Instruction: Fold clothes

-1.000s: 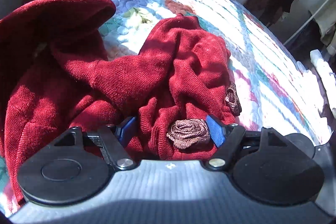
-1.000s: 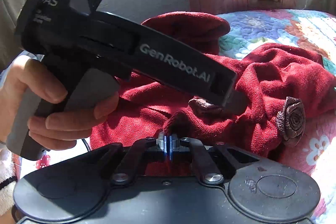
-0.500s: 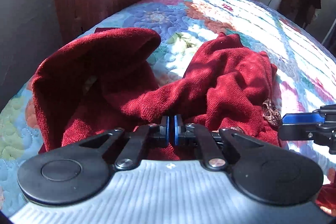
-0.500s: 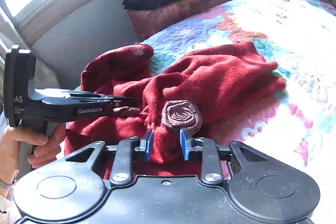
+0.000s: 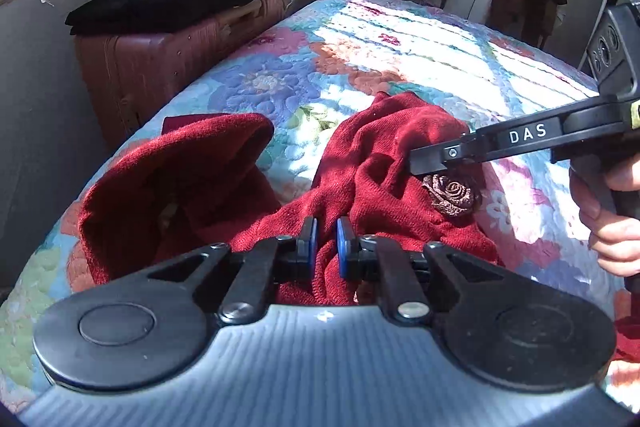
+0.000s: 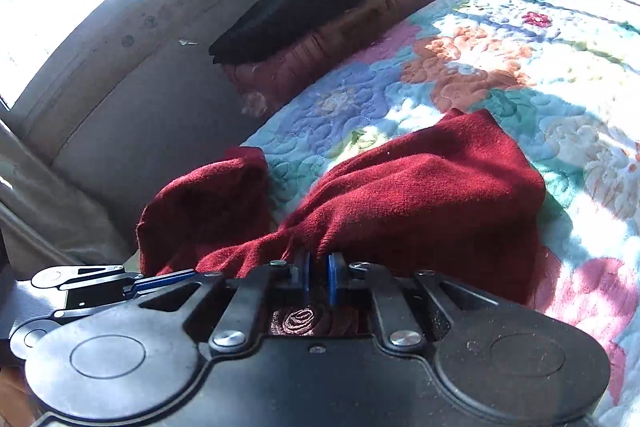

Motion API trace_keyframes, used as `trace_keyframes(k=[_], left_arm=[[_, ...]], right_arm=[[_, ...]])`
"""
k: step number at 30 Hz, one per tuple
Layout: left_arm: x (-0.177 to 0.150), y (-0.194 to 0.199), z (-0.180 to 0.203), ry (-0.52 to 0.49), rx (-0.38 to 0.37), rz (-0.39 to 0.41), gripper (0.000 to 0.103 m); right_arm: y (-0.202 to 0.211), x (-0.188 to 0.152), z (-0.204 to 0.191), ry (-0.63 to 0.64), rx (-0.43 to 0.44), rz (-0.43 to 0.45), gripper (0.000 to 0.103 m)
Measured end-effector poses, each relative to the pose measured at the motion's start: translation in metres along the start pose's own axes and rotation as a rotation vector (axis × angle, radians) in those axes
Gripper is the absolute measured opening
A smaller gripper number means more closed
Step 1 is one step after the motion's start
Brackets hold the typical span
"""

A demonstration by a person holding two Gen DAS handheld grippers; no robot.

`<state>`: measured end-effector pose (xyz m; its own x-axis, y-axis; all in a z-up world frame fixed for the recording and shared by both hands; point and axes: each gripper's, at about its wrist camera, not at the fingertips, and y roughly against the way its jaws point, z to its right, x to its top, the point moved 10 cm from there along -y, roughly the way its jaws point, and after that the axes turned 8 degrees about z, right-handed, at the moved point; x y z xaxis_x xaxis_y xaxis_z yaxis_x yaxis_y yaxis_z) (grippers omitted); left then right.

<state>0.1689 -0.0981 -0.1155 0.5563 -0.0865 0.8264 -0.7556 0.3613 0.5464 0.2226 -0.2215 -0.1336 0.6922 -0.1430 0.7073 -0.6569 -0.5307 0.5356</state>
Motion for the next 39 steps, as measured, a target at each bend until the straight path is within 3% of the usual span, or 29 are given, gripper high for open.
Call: trace_keyframes(k=[2,4,8,10,11,12,14,17,21,24,26,28,30,33,34,35,36,39], left_arm=[[0.005,-0.003,0.008,0.009,-0.025,-0.01,0.049],[0.01,-0.01,0.016,0.022,-0.045,-0.032,0.051],[0.011,-0.03,0.025,0.034,0.002,-0.062,0.051],[0.002,-0.038,0.023,0.041,0.012,-0.072,0.046],[-0.003,-0.04,0.017,0.041,0.033,-0.076,0.026],[-0.007,-0.042,0.008,0.043,0.066,-0.078,0.018],[-0.01,-0.043,-0.016,0.122,0.098,-0.08,0.015],[-0.009,-0.038,-0.049,0.333,0.058,-0.053,0.014],[-0.016,-0.032,-0.092,0.466,0.17,-0.024,0.016],[-0.023,-0.035,-0.098,0.473,0.162,-0.044,0.017],[-0.024,-0.039,-0.096,0.461,0.161,-0.049,0.017],[-0.023,-0.04,-0.093,0.434,0.171,-0.049,0.017],[-0.021,-0.039,-0.09,0.409,0.18,-0.047,0.017],[-0.019,-0.037,-0.085,0.375,0.189,-0.049,0.017],[-0.019,-0.037,-0.084,0.369,0.19,-0.048,0.017],[-0.018,-0.036,-0.084,0.364,0.192,-0.047,0.017],[-0.016,-0.036,-0.083,0.364,0.192,-0.044,0.017],[-0.004,-0.032,-0.074,0.375,0.159,-0.015,0.017]], right_arm=[[-0.002,0.012,-0.013,0.059,0.014,0.022,0.011],[-0.005,0.021,-0.029,0.128,0.028,0.022,0.011],[-0.015,0.025,-0.06,0.226,0.066,-0.035,0.011],[-0.014,0.019,-0.075,0.253,0.1,-0.07,0.01],[-0.011,0.015,-0.082,0.257,0.122,-0.091,0.009],[-0.008,0.01,-0.087,0.258,0.144,-0.112,0.009],[-0.001,0.004,-0.09,0.259,0.16,-0.136,0.009],[0.008,0.004,-0.074,0.217,0.113,-0.111,0.011],[0.011,0.001,-0.032,0.155,-0.022,-0.083,0.027],[0.003,-0.016,-0.008,0.212,-0.133,-0.123,0.028],[-0.002,-0.027,-0.004,0.205,-0.143,-0.151,0.028],[-0.006,-0.033,-0.004,0.187,-0.136,-0.163,0.037],[-0.011,-0.036,-0.004,0.178,-0.153,-0.157,0.059],[-0.021,-0.036,-0.001,0.193,-0.218,-0.148,0.059],[-0.025,-0.036,0.002,0.2,-0.24,-0.137,0.059],[-0.027,-0.035,0.003,0.237,-0.264,-0.12,0.039],[-0.028,-0.034,0.003,0.294,-0.292,-0.101,0.005],[-0.018,-0.025,0.001,0.437,-0.367,-0.02,0.002]])
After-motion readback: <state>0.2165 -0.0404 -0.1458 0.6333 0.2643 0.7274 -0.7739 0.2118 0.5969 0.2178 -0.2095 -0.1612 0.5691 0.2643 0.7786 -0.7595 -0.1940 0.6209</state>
